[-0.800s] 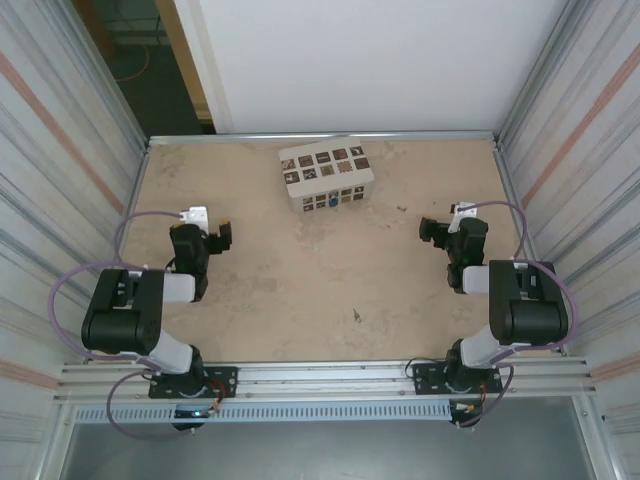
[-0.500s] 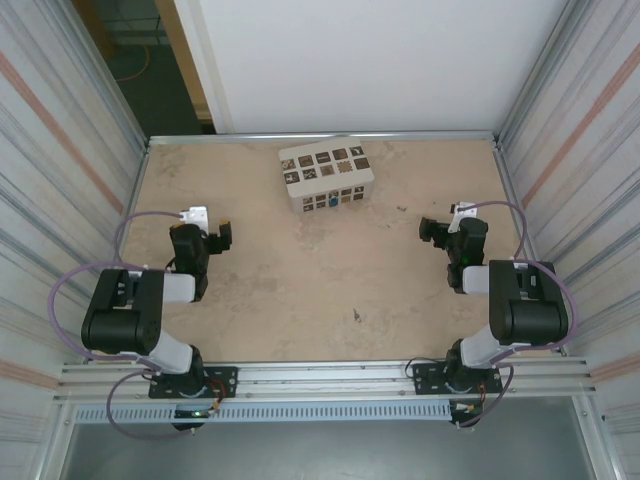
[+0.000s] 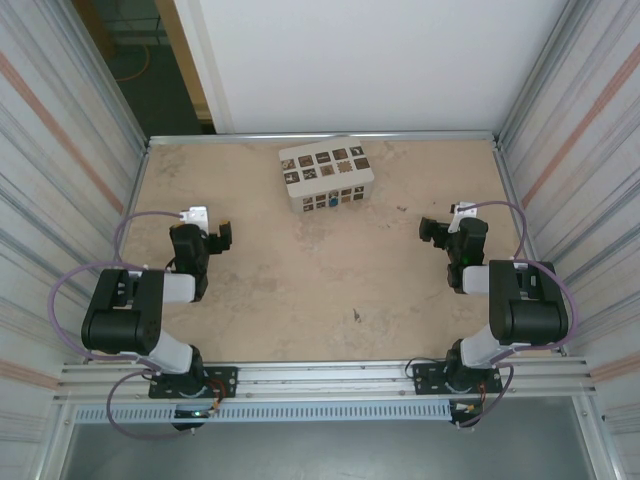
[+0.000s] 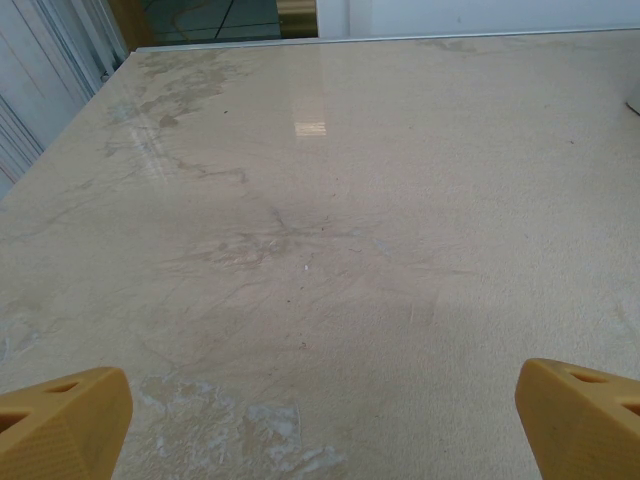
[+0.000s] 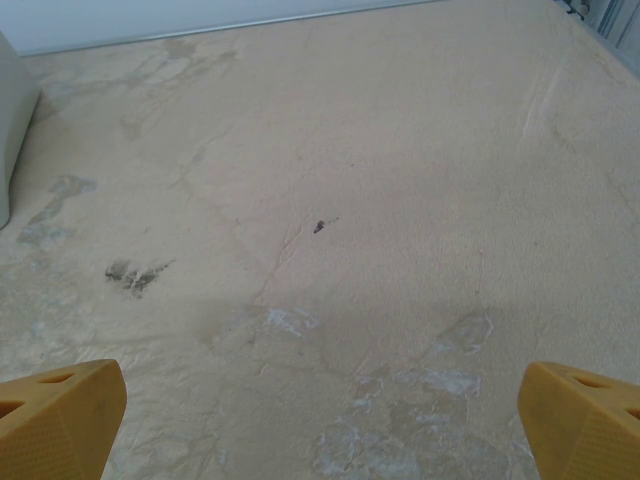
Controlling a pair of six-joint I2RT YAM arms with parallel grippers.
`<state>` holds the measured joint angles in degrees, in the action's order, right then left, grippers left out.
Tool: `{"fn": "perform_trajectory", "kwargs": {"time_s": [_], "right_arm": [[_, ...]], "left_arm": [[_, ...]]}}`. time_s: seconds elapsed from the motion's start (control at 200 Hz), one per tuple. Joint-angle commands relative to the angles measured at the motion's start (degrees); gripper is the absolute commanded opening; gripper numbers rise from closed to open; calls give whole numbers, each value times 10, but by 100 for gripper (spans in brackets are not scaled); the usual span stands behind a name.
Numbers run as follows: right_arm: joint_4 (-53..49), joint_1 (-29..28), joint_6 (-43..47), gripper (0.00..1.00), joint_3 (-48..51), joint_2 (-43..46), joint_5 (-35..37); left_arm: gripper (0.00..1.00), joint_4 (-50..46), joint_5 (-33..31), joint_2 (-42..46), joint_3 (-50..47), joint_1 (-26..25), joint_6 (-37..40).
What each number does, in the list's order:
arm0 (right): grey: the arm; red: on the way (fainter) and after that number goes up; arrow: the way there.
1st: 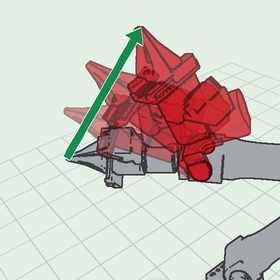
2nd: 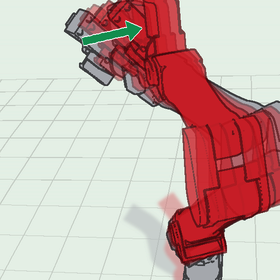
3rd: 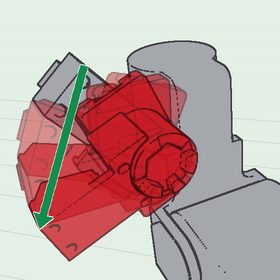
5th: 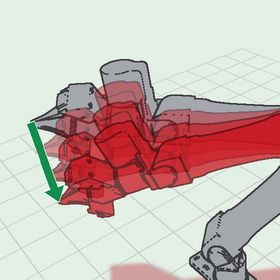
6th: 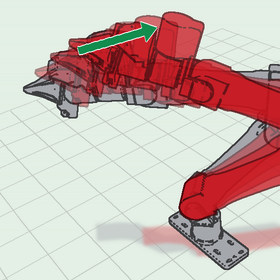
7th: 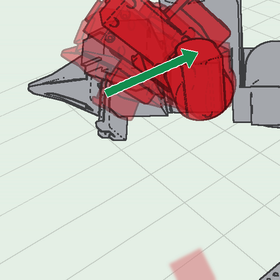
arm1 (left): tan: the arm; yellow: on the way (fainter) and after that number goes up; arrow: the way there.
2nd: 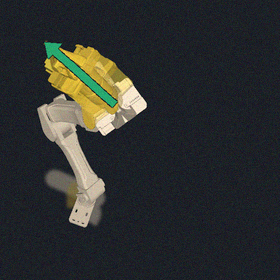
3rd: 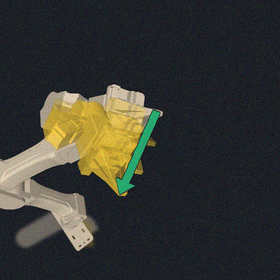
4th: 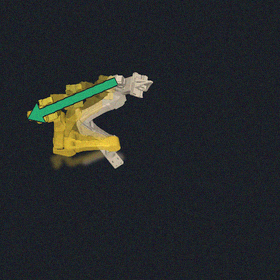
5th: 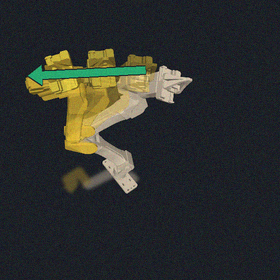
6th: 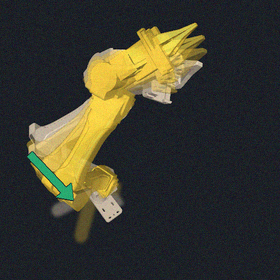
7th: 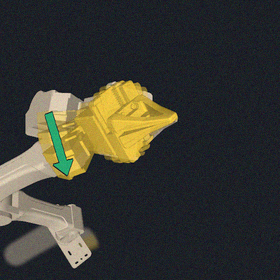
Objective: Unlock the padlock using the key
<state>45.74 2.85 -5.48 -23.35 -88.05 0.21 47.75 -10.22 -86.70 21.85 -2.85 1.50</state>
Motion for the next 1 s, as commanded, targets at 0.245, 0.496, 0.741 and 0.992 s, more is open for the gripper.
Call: {"fn": "perform_trajectory", "kwargs": {"time_s": [0.245, 0.496, 0.741, 0.992], "right_arm": [[-5, -3, 1, 99, -4, -2, 8], [-1, 0, 0, 99, -1, -2, 1], [-32, 1, 7, 99, -3, 33, -20], [-117, 1, -8, 99, 8, 144, -2]], "left_arm": [[99, -1, 4, 1, 6, -2, 3], [99, -1, 15, 2, 5, 3, 1], [99, -21, 7, 43, -3, 2, -1], [99, -156, -26, 201, 12, -2, -18]]}}
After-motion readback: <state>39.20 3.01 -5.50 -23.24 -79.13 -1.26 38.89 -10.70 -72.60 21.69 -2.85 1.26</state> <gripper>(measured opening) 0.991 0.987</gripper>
